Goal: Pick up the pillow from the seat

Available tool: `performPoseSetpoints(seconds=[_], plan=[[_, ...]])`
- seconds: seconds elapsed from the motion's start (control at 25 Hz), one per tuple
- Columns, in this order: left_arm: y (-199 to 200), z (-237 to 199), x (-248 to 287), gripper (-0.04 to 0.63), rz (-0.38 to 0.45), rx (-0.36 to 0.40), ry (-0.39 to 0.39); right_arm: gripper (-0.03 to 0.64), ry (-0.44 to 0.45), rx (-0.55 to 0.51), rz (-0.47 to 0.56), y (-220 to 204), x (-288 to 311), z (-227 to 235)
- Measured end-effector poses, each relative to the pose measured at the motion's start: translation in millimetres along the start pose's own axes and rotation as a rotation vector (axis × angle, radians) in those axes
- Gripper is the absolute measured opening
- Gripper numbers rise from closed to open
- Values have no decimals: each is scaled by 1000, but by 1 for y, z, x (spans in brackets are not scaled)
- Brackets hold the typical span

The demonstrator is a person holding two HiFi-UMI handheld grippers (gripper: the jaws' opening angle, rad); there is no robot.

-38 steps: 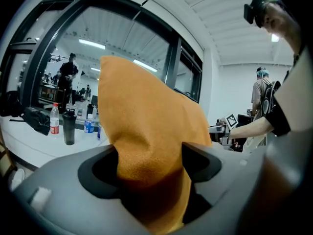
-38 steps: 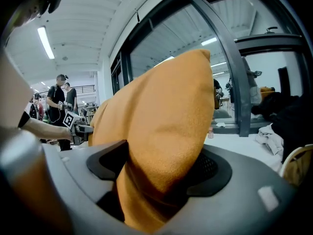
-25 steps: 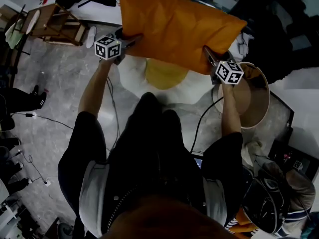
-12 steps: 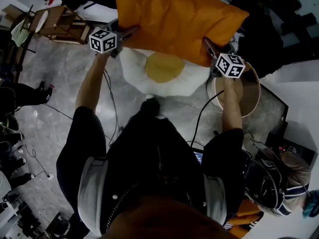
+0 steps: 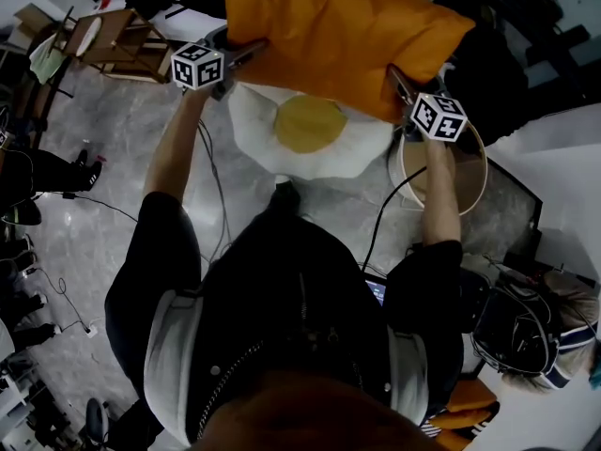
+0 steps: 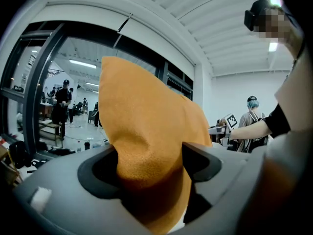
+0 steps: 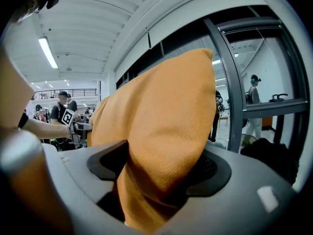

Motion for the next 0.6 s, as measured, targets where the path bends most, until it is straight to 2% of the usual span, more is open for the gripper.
performPoseSetpoints(seconds=[0.12, 0.6], plan=[[6, -2, 3, 374, 5, -1, 7, 368, 4, -8, 5, 8, 3, 2], [-7, 40, -28, 374, 15, 18, 9, 367, 4, -21, 34, -23, -40, -15]])
Point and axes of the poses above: the fingertips, and each gripper's own axes: x forward along the fingers, z to its right, y out of its top, the point moved 8 cm from there along -x, backward along the fingers, and after that the axes turned 11 degrees about x, right-handed, at the moved point
